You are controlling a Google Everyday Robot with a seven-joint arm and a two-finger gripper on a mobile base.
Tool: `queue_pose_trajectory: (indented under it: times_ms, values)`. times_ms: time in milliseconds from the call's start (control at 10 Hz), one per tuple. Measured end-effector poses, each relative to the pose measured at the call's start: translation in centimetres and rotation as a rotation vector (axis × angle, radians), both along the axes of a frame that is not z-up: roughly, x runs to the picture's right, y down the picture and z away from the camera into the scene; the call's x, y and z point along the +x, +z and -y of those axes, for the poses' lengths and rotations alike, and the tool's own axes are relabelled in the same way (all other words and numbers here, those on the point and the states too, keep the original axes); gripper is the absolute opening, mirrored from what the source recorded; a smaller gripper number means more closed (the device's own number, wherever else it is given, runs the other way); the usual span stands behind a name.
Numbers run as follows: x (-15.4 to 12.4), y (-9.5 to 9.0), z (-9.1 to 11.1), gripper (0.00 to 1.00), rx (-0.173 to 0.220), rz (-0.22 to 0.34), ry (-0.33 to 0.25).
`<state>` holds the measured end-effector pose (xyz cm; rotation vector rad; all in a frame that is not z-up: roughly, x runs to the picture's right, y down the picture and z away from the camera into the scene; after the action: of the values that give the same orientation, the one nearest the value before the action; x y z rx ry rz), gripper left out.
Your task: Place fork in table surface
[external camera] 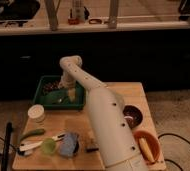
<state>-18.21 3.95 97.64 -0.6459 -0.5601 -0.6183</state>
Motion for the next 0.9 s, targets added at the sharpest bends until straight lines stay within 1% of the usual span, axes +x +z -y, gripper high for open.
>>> queue_pose_trajectory:
  times_ms: [400,500,600,700,900]
  values:
    - [-0.7,0.7,-1.3,0.8,-0.035,0.019,-0.005]
    - [-0.8,0.9,-1.6,0.78,-0.043,0.023,-0.005]
    - [-0.8,1.0,-1.8,0.73,-0.051,0.024,-0.005]
    - [-0.6,1.1,-1.9,0.62,-0.057,0.026,-0.002]
    - [-0.7,1.1,-1.8,0.42,-0.056,0.028,-0.001]
